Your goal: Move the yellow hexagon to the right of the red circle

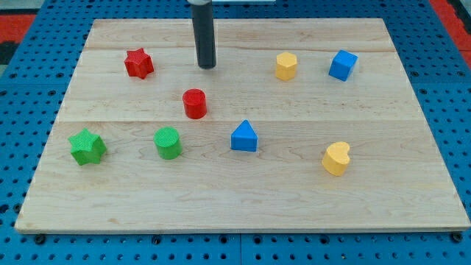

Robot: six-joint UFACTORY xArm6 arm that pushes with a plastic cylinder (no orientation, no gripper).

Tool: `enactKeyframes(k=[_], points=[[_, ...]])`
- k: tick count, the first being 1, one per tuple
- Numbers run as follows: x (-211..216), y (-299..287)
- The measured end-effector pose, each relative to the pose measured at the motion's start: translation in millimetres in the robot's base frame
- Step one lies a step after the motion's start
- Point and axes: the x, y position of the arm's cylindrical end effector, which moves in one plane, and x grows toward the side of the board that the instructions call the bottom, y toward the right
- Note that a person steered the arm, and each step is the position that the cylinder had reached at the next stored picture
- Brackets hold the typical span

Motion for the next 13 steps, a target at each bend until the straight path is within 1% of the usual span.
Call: enactKeyframes(k=[1, 2, 3, 4, 5, 6, 7, 8, 9, 10, 11, 12, 13], points=[[-47, 26], [-53, 97], [-12, 160], [59, 156], [88, 95], [83, 111], [64, 139], [62, 96], [62, 75], [48, 88], [53, 70], [83, 65], [78, 65]])
